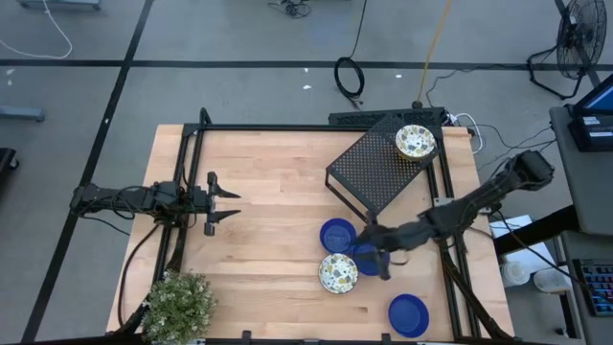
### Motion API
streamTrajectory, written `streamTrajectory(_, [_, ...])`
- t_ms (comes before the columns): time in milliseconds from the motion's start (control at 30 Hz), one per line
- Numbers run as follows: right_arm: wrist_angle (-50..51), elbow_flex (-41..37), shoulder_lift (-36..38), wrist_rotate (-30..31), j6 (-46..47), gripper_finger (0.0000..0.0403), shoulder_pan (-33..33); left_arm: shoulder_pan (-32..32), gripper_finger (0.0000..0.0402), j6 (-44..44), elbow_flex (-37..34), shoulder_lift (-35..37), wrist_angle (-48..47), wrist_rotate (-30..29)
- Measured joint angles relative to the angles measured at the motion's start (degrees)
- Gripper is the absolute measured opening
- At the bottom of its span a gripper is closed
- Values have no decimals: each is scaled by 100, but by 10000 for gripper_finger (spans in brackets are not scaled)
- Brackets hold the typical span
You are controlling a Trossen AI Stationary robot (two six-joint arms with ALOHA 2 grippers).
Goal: Pick & Place Mini bowls
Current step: Stack the patterned yellow bowl on the patterned yellow bowl on the shelf
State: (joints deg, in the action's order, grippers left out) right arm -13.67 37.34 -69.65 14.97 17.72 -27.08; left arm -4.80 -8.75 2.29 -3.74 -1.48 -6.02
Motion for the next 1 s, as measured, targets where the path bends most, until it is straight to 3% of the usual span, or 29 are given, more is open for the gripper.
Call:
streamTrajectory(200, [1913, 1220, -943, 3, 1360, 144, 172, 0, 198, 0, 0, 1, 0, 0])
streamTrajectory(533, [1998, 1425, -1792, -496, 2230, 144, 195, 1, 198, 1, 1, 1, 1, 0])
streamTrajectory(1000, [2080, 1430, -1821, -126, 1564, 144, -35, 1, 198, 2, 0, 0, 0, 0])
